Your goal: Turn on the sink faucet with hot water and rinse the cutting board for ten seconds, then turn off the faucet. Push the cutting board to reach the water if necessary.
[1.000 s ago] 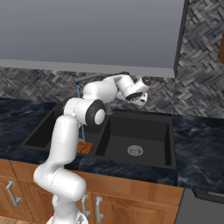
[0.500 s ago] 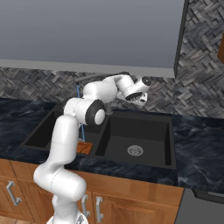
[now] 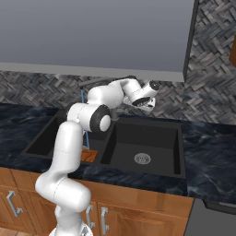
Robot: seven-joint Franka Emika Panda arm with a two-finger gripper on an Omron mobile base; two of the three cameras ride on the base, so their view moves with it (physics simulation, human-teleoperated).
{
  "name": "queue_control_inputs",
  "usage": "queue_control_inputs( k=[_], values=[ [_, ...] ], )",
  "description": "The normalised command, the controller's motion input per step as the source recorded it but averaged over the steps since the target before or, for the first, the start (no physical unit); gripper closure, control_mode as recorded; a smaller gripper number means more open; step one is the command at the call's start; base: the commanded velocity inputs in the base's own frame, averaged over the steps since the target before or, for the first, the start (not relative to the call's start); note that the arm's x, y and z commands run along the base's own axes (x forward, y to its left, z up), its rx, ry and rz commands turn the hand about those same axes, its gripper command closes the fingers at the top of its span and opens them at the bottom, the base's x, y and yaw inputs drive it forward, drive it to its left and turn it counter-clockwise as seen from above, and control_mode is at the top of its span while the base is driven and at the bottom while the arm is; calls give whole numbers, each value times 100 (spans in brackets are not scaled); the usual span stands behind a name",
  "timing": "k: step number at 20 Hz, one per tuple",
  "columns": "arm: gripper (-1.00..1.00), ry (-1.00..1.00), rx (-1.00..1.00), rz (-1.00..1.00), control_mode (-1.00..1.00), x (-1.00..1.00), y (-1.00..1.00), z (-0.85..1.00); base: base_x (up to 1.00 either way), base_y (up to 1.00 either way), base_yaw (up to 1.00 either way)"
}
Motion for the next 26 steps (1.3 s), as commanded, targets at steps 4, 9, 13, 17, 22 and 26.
queue_control_inputs(
  k=[4, 9, 13, 17, 22, 26],
  values=[
    [100, 0, 0, 0, -100, 0, 0, 0, 0, 0, 0],
    [100, 0, 0, 0, -100, 0, 0, 0, 0, 0, 0],
    [100, 0, 0, 0, -100, 0, 0, 0, 0, 0, 0],
    [100, 0, 0, 0, -100, 0, 0, 0, 0, 0, 0],
    [100, 0, 0, 0, -100, 0, 0, 0, 0, 0, 0],
    [100, 0, 0, 0, -100, 0, 0, 0, 0, 0, 0]
  ],
)
